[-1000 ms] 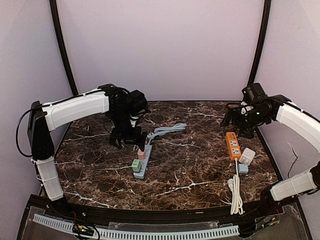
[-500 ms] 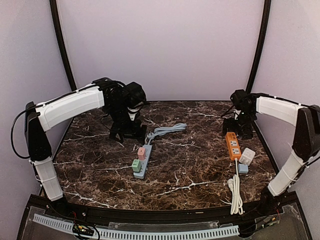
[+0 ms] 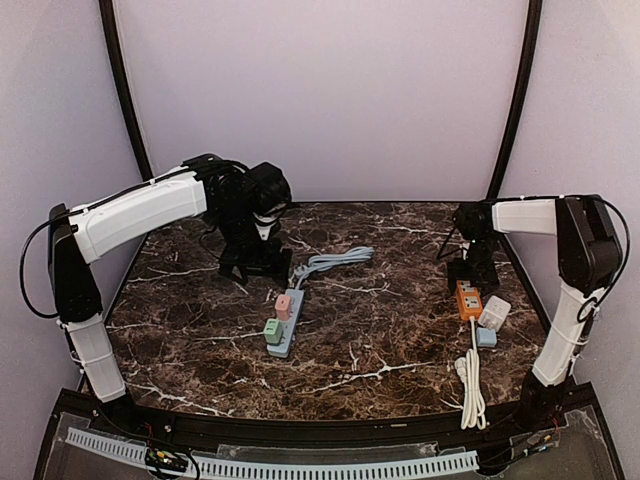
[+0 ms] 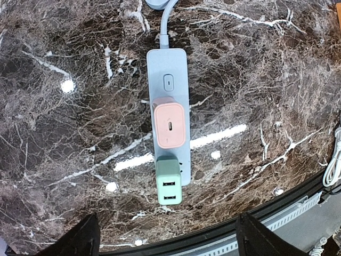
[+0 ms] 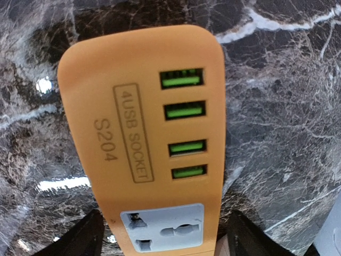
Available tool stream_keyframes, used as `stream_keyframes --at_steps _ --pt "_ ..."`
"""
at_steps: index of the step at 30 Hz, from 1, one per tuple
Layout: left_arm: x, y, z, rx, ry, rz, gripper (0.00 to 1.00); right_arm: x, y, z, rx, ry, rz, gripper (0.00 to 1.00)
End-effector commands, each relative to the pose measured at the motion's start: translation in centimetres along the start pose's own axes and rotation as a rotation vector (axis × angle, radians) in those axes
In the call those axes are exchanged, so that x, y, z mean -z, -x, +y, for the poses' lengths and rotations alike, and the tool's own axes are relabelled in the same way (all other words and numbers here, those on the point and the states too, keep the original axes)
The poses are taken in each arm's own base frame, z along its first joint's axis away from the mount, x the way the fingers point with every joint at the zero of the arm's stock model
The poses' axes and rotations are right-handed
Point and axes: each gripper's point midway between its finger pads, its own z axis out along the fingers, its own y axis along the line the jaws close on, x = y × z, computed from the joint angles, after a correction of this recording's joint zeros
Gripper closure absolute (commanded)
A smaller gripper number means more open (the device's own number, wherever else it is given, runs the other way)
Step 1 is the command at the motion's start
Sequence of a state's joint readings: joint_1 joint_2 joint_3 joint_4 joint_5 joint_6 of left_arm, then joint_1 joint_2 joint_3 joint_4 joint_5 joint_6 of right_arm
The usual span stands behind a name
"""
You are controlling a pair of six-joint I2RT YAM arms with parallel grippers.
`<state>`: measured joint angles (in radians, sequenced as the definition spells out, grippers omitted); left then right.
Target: Insert the plug
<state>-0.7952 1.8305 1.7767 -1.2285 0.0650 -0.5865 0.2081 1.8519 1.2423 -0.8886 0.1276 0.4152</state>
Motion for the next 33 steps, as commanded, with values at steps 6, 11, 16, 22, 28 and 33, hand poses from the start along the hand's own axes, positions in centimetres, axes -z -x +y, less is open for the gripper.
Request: stream_keyframes --at_steps 6,11,16,22,28,33 --pt "1.3 -0.4 -0.3 -0.027 -0.024 -0.015 0.13 -0.8 -0.7 0.8 0.036 0.055 0.031 0.56" --pt "1.0 -0.3 -0.6 -0.028 -0.034 -0.008 0.14 -0.9 -1.8 1.4 0.034 0.080 0.061 0.64" --pt "0.7 -0.3 -0.7 -0.027 -0.038 -0.003 0.15 -0.4 -3.5 3.2 0.003 0.133 0.081 0.66" --pt "0.3 -0.8 -0.6 -0.025 -0.043 0.016 0.15 -0.1 -6.1 7.2 0.035 0.174 0.117 0.71" --pt "0.5 -1.3 -0.5 -0.041 -0.052 0.020 0.16 0.7 -8.5 10.8 0.033 0.215 0.144 0.72" --pt "0.5 -2.0 -0.4 -0.073 -0.056 0.044 0.16 1.4 -10.5 13.7 0.029 0.254 0.181 0.75"
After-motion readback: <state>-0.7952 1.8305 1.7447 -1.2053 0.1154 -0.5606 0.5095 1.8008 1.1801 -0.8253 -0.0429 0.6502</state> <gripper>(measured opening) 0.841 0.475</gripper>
